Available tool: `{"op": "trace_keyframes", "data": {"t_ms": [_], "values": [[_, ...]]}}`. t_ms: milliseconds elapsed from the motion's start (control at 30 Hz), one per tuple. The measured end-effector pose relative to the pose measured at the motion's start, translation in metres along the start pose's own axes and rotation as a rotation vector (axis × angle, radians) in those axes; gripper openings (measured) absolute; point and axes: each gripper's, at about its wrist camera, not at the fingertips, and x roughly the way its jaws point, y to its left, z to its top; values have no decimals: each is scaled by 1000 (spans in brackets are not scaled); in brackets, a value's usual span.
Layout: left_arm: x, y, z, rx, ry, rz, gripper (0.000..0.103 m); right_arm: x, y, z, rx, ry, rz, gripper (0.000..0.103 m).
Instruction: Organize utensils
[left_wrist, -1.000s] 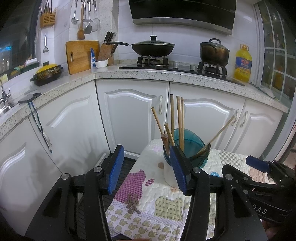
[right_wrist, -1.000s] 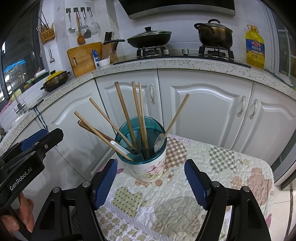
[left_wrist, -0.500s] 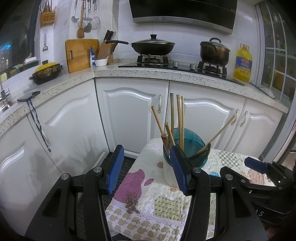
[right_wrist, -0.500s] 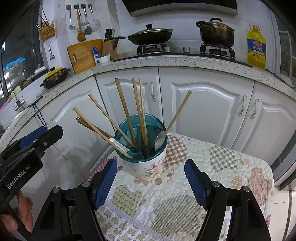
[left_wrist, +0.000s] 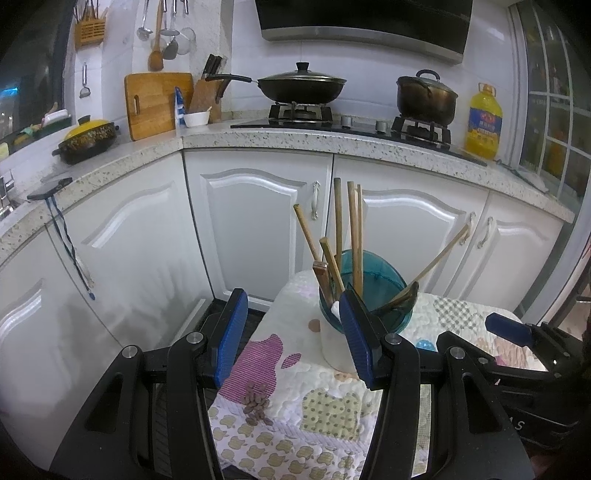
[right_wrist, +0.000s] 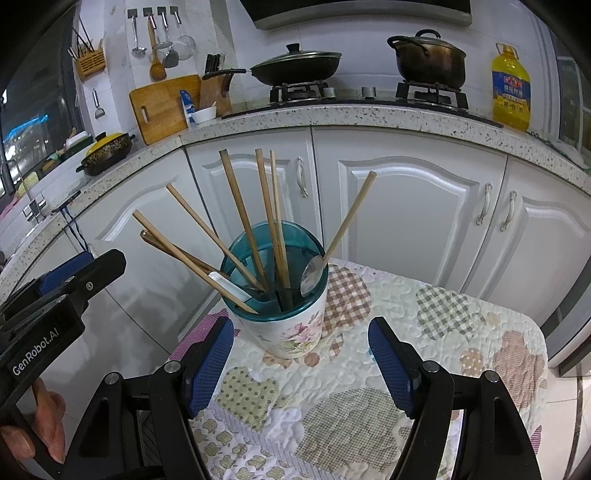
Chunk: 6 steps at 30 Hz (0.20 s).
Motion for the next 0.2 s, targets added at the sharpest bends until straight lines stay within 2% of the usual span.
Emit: {"op": "trace_keyframes", "data": {"t_ms": [200], "values": [[12,2,-4,-15,30,-41,51,11,-15,-5,11,16,-19,74]]}}
